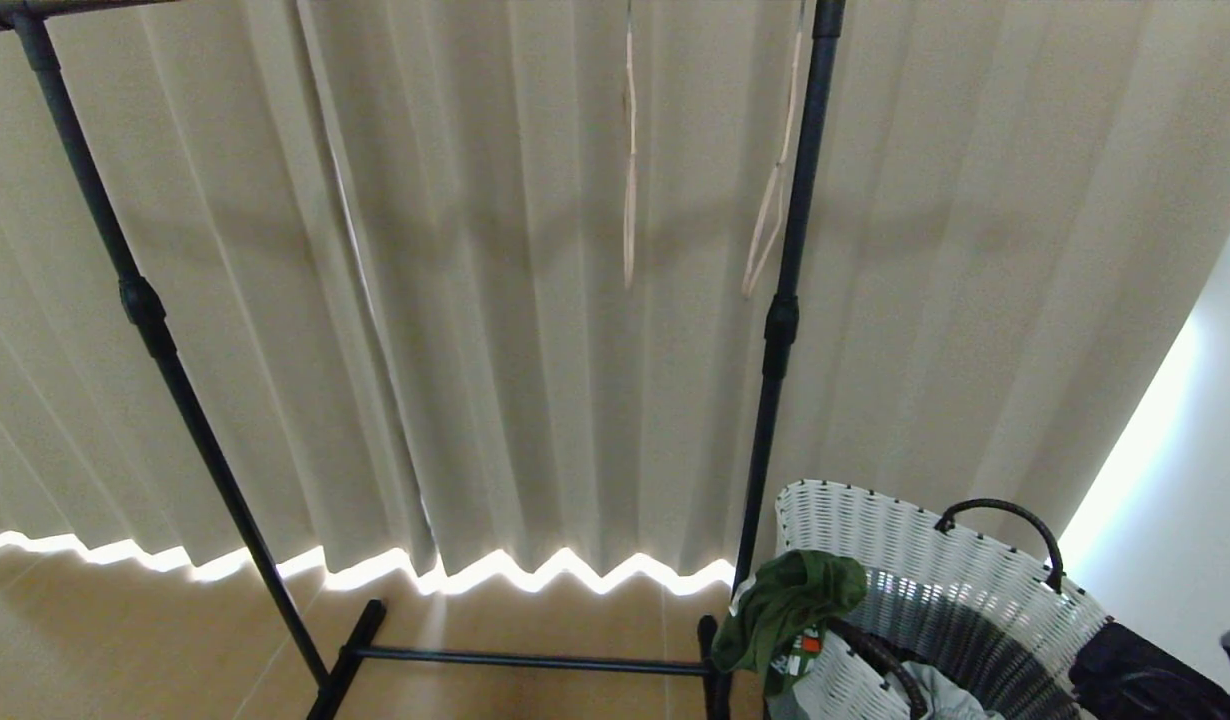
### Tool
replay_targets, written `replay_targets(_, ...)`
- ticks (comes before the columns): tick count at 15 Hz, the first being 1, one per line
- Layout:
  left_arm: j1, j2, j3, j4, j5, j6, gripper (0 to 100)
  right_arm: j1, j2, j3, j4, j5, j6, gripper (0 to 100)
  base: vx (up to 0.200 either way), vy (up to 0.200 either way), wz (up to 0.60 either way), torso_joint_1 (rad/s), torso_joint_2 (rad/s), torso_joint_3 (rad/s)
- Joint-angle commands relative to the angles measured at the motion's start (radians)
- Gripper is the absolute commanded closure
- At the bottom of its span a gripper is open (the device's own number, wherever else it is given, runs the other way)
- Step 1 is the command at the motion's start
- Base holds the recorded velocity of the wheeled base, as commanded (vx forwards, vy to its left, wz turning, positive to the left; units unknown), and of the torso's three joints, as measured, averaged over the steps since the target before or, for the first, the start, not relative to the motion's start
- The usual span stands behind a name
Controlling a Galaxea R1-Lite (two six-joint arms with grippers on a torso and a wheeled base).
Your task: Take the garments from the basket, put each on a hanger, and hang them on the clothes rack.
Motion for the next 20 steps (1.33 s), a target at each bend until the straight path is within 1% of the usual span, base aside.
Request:
replay_targets(1, 0.0, 0.0, 0.0, -0.001, 0.0, 0.0, 0, -0.005, 0.356, -0.005, -0.184, -0.093, -0.011, 0, 0.0, 0.0, 0.0, 0.0, 0.0, 0.0)
replay_targets(2, 0.0, 0.0, 0.0, -0.001, 0.0, 0.0, 0, -0.006, 0.417, -0.005, -0.24, -0.129, -0.011, 0, 0.0, 0.0, 0.0, 0.0, 0.0, 0.0)
replay_targets(3, 0.0, 0.0, 0.0, -0.001, 0.0, 0.0, 0, -0.012, 0.46, -0.005, -0.274, -0.142, -0.011, 0, 0.0, 0.0, 0.0, 0.0, 0.0, 0.0)
replay_targets(5, 0.0, 0.0, 0.0, -0.001, 0.0, 0.0, 0, -0.025, 0.508, -0.006, -0.3, -0.159, -0.012, 0, 0.0, 0.0, 0.0, 0.0, 0.0, 0.0)
replay_targets(7, 0.0, 0.0, 0.0, -0.001, 0.0, 0.0, 0, -0.048, 0.542, -0.023, -0.322, -0.193, -0.012, 0, 0.0, 0.0, 0.0, 0.0, 0.0, 0.0)
replay_targets(10, 0.0, 0.0, 0.0, -0.001, 0.002, -0.002, 0, -0.075, 0.568, -0.031, -0.348, -0.199, -0.012, 0, 0.0, 0.0, 0.0, 0.0, 0.0, 0.0)
replay_targets(12, 0.0, 0.0, 0.0, -0.001, 0.002, -0.002, 0, -0.078, 0.574, -0.025, -0.362, -0.199, -0.012, 0, 0.0, 0.0, 0.0, 0.0, 0.0, 0.0)
replay_targets(13, 0.0, 0.0, 0.0, -0.001, 0.002, -0.003, 0, -0.077, 0.566, -0.019, -0.365, -0.199, -0.012, 100, 0.0, 0.0, 0.0, 0.0, 0.0, 0.0)
replay_targets(18, 0.0, 0.0, 0.0, -0.001, 0.002, -0.003, 0, -0.072, 0.511, 0.013, -0.371, -0.199, -0.009, 100, 0.0, 0.0, 0.0, 0.0, 0.0, 0.0)
replay_targets(20, 0.0, 0.0, 0.0, 0.001, 0.0, -0.003, 0, -0.072, 0.37, 0.041, -0.369, -0.195, -0.008, 100, 0.0, 0.0, 0.0, 0.0, 0.0, 0.0)
